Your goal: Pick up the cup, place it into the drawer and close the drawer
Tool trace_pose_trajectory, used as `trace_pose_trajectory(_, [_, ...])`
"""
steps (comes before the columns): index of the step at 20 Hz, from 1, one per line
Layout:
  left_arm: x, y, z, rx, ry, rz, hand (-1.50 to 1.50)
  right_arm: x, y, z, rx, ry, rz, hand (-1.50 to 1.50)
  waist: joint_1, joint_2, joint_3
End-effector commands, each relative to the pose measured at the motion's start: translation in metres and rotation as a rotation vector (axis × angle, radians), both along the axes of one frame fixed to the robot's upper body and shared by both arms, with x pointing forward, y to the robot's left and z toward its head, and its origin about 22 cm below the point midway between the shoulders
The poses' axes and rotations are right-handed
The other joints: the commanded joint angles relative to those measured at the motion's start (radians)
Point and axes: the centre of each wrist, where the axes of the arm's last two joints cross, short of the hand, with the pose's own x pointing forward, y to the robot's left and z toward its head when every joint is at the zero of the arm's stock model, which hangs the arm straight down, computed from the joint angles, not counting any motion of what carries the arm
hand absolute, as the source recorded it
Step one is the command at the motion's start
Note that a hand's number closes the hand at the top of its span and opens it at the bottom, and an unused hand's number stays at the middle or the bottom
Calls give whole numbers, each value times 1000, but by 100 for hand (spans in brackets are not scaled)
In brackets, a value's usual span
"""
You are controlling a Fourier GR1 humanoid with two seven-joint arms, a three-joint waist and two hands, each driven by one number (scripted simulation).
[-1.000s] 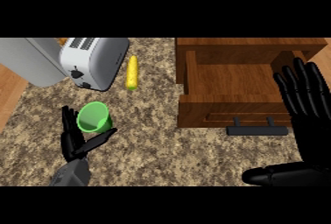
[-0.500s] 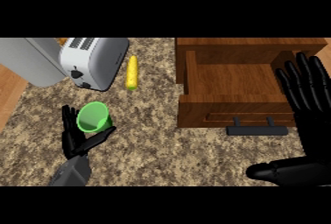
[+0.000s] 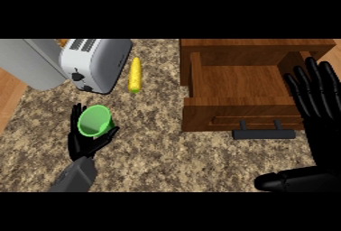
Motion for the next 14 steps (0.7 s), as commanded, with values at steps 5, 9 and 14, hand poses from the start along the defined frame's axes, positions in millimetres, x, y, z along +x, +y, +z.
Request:
trace_pose_trajectory(5, [14,14,13,-14,-107,-67,150,-1,-2,5,-5,3,7,-150,3,-1,1])
trace_pose_trajectory(9, [4,10,5,77,-146,-2,150,-18,-2,-4,-5,-8,3,-150,-2,-1,0])
trace_pose_trajectory(14, [7,6,5,134,-191,-2,150,-13,-7,4,-7,-16,9,-150,-4,0,0])
